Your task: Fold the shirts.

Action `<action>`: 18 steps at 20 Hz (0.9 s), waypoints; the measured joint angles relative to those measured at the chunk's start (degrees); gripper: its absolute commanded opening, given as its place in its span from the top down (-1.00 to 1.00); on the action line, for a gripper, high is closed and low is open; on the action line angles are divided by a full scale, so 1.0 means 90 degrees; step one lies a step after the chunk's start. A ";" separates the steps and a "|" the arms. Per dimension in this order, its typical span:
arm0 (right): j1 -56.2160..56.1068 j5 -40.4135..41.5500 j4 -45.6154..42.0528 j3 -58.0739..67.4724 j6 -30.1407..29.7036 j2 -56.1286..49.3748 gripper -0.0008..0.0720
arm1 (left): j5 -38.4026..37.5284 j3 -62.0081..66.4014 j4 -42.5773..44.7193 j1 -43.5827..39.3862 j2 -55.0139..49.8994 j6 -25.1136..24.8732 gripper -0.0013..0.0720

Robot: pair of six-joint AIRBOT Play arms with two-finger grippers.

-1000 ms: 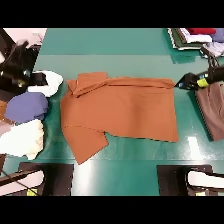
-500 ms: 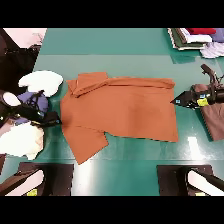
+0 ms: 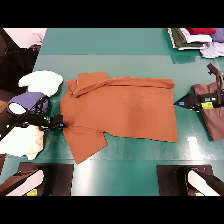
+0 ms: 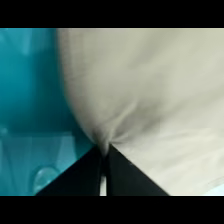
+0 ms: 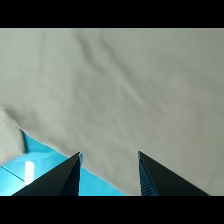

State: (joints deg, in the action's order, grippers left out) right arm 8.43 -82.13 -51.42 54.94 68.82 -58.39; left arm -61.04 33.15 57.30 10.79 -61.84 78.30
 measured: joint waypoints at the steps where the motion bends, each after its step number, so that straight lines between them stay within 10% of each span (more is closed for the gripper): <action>1: 0.0121 -0.0056 -0.0146 -0.0100 0.0049 0.0092 -0.16 | 0.0000 0.0036 -0.0036 0.0002 0.0002 -0.0022 0.90; 15: 0.2169 0.0027 -0.1127 -0.2599 0.0148 -0.0595 -0.13 | -0.0165 0.0663 -0.0255 0.0002 0.0010 -0.0260 0.90; 18: 0.1877 0.0170 -0.1039 -0.2681 0.0146 -0.0857 0.14 | -0.0165 0.0673 -0.0255 0.0002 0.0010 -0.0311 0.90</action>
State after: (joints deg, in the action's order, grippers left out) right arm 25.32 -80.60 -60.77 30.81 70.13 -66.11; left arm -62.52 39.20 55.00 10.81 -61.76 75.50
